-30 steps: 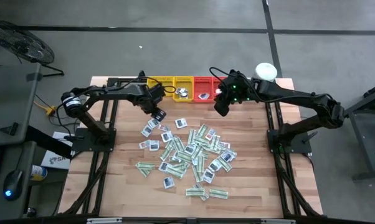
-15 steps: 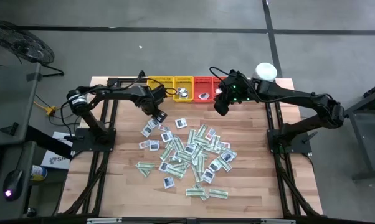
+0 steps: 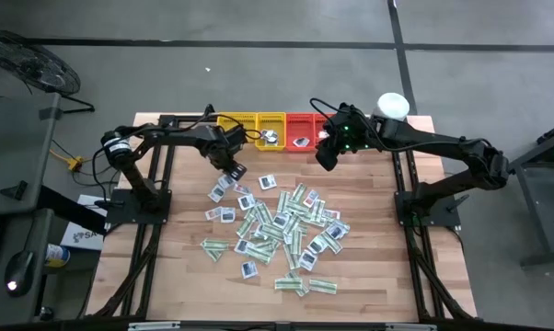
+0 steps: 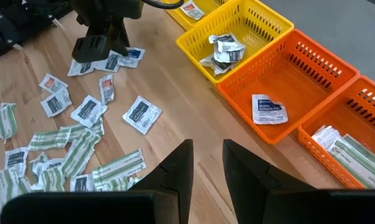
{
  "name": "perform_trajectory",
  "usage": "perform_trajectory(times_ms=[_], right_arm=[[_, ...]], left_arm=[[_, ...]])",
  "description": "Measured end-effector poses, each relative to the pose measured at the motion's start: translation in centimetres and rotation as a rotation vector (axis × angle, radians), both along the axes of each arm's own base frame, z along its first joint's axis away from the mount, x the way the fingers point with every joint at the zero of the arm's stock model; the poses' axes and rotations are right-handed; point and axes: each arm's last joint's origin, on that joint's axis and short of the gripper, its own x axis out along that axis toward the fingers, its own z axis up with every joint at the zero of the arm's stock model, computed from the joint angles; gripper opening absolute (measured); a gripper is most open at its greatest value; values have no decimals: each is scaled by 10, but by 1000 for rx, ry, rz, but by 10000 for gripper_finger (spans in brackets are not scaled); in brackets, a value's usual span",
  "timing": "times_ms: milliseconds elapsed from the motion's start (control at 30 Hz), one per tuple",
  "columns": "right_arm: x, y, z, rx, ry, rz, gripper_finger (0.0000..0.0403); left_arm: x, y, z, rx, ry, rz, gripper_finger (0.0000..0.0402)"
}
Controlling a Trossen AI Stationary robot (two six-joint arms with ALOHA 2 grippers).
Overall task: Pick & Place First Aid Supplies
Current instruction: Put the blue pad into the left orange bin
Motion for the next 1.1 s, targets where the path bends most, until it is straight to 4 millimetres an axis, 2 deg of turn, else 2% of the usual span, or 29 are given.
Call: perform_trajectory(times_ms=[233,400,767,1100], right_arm=[[0,0,0,-2,1,1,80],[2,4,0,-6,2,14,80],[12,20,3,-34,-51,56,80],[48,34,10,-135,-278,99,80]], left_arm=[[-1,0,2,7,0,-33,10],[0,-1,17,19,-64,-48,4],[14,0,89,91,-343,-86,1],[47,-8,151,296,-631,-222,0]])
